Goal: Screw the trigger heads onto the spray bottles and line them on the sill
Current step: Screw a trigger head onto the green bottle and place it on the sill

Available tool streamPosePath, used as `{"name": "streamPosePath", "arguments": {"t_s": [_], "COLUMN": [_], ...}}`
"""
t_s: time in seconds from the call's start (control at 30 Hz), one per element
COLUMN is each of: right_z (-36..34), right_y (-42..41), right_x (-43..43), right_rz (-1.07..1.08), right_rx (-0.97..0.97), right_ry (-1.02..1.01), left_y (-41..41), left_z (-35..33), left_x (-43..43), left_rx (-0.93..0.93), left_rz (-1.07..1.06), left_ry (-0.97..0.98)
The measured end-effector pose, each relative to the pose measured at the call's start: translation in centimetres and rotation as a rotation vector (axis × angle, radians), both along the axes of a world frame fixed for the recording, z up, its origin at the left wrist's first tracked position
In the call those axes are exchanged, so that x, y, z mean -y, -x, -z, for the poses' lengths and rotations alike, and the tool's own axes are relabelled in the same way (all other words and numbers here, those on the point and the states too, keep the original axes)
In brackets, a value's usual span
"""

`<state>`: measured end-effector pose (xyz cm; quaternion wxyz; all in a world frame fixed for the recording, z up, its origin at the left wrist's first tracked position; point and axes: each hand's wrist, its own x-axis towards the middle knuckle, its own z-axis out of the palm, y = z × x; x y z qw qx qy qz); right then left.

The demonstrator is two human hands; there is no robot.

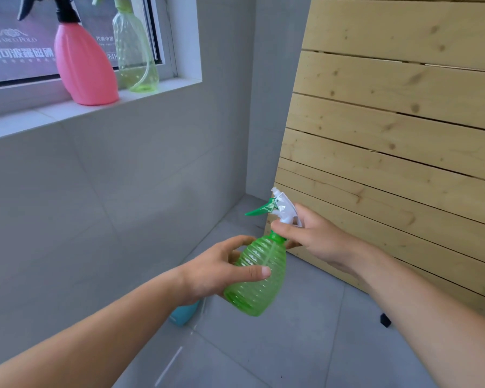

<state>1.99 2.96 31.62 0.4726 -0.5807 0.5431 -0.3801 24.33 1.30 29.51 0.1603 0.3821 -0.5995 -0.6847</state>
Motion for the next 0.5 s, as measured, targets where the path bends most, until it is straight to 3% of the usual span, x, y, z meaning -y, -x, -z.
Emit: {"name": "streamPosePath", "arguments": {"t_s": [0.1, 0.23, 0.37, 0.5], "right_z": [-0.2, 0.34, -0.17, 0.72], "right_y": [0.24, -0.13, 0.23, -0.6], "right_x": [0.0, 0.05, -0.07, 0.35], "right_rz": [-0.037, -0.014, -0.045, 0.09], "right_rx": [0.075, -0.066, 0.071, -0.104], "right_ry": [0.033, 0.014, 0.02, 0.057], "left_y": [-0.09, -0.03, -0.06, 0.23], "left_z": [0.06, 0.38, 0.5, 0.88], "left_x": [0.05, -0.2, 0.12, 0.11], "left_rx": [-0.002, 0.018, -0.002, 0.017], "left_rz": [-0.004, 0.006, -0.012, -0.015], "left_ry": [0.008, -0.003, 0.004, 0.044]}}
